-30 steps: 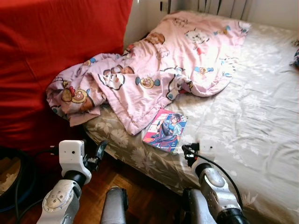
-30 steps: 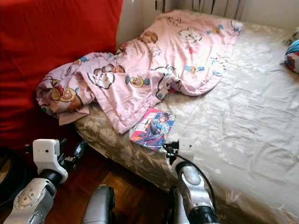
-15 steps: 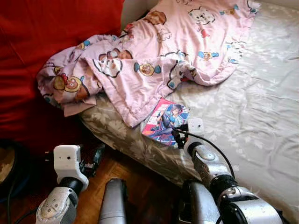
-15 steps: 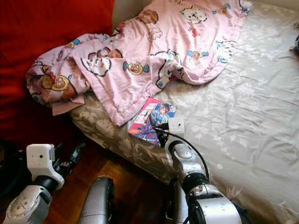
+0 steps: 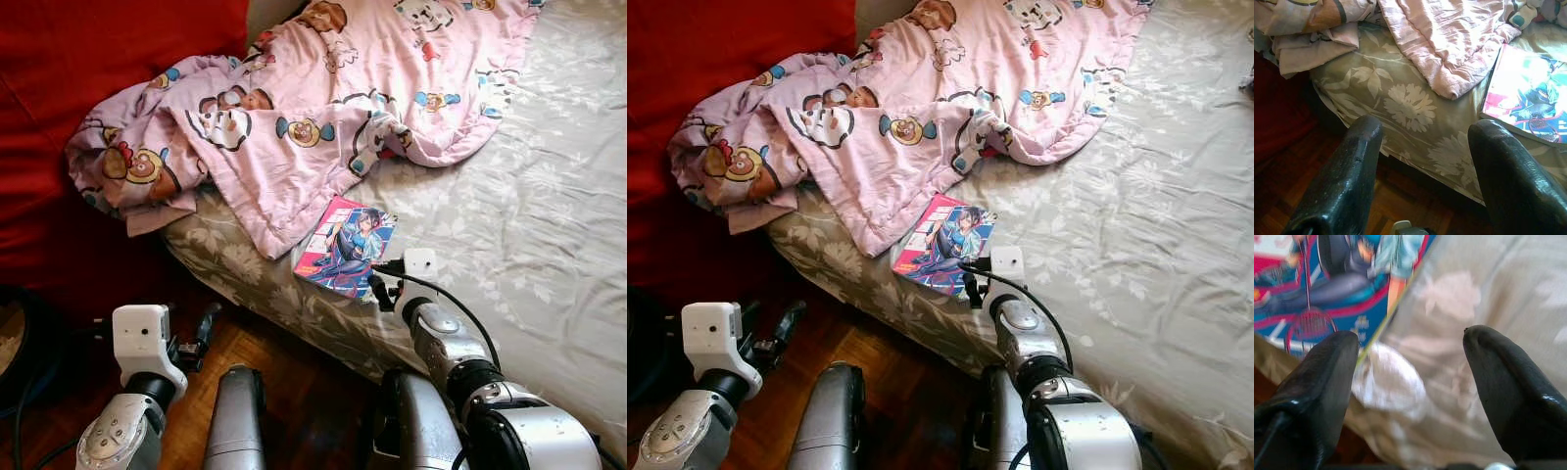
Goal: Clean up the room
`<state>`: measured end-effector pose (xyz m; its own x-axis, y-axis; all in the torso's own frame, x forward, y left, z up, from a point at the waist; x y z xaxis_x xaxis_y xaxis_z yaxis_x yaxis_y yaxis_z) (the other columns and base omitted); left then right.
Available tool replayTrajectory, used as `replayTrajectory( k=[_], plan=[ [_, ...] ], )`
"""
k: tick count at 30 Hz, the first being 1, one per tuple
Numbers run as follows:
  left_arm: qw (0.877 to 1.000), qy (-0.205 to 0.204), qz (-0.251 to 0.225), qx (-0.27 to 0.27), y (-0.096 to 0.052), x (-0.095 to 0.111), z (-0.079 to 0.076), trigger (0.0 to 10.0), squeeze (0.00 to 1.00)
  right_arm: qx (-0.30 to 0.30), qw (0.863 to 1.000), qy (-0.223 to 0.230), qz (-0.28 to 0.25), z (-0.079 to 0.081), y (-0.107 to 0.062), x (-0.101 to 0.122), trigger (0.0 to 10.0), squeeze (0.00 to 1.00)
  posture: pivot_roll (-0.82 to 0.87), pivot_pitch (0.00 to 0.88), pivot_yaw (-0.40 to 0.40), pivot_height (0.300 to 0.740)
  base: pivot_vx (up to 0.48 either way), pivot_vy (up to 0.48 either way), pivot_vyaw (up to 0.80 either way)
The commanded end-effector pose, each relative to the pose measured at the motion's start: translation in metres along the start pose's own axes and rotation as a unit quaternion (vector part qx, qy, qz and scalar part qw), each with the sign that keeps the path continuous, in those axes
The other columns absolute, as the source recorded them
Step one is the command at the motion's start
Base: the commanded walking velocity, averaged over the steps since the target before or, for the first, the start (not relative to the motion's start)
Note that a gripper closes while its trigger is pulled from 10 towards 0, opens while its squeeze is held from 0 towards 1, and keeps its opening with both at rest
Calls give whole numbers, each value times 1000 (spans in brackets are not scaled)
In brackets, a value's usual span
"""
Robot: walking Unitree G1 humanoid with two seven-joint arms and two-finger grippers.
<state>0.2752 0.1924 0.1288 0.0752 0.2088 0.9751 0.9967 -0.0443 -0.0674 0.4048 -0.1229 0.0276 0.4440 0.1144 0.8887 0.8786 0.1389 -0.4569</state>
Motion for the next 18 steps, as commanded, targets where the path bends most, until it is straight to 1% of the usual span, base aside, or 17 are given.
replayTrajectory(
  k=[1, 3, 8, 9, 10, 11, 12, 18],
  plan=[
    [1000, 1, 12, 2, -3, -4, 1, 10000, 0, 3, 999, 8, 37, 0, -3, -24, 10000, 0, 208, 320, 19, 590, 0, 0, 0],
    [1000, 2, 14, 4, -4, -4, 3, 10000, 0, 2, 999, 24, 42, 0, -3, -27, 10000, 0, 210, 322, 23, 590, 0, 0, 0],
    [1000, 4, 15, 4, -5, -4, 3, 10000, 0, 1, 998, 46, 45, -1, -4, -30, 10000, 0, 212, 323, 27, 590, 0, 0, 0],
    [1000, 5, 16, 4, -5, -4, 3, 10000, 0, 2, 998, 49, 46, 0, -4, -30, 6000, 0, 213, 324, 28, 590, 0, 0, 0],
    [1000, 5, 16, 4, -5, -4, 3, 10000, 0, 3, 998, 54, 45, 0, -4, -30, 6000, 0, 213, 324, 28, 590, 0, 0, 0],
    [1000, 5, 16, 4, -5, -4, 3, 10000, 0, 6, 997, 68, 41, 1, -4, -29, 1059, 0, 214, 323, 29, 590, 0, 0, 0],
    [1000, 6, 17, 4, -5, -4, 3, 10000, 0, 7, 997, 73, 40, 2, -4, -29, 0, 0, 218, 325, 31, 590, 0, 0, 0],
    [1000, 9, 18, 5, -7, -3, 4, 10000, 0, 18, 995, 85, 41, 7, -4, -31, 0, 0, 223, 324, 36, 590, 0, 0, 0]
  ],
)
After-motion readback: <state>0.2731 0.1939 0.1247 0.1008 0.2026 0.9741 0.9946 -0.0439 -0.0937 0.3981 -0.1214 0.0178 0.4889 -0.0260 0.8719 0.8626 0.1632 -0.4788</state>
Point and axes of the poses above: a point about 5 cm out from each wrist's last joint towards the gripper, its own y axis pointing out of the wrist towards the gripper, its own x axis along the axis of the wrist's last joint, z = x × y, the point moved 6 cm from there along y, pointing out of the wrist towards the gripper, and after that the axes turned 9 degrees about -y, right-handed, at the moved point
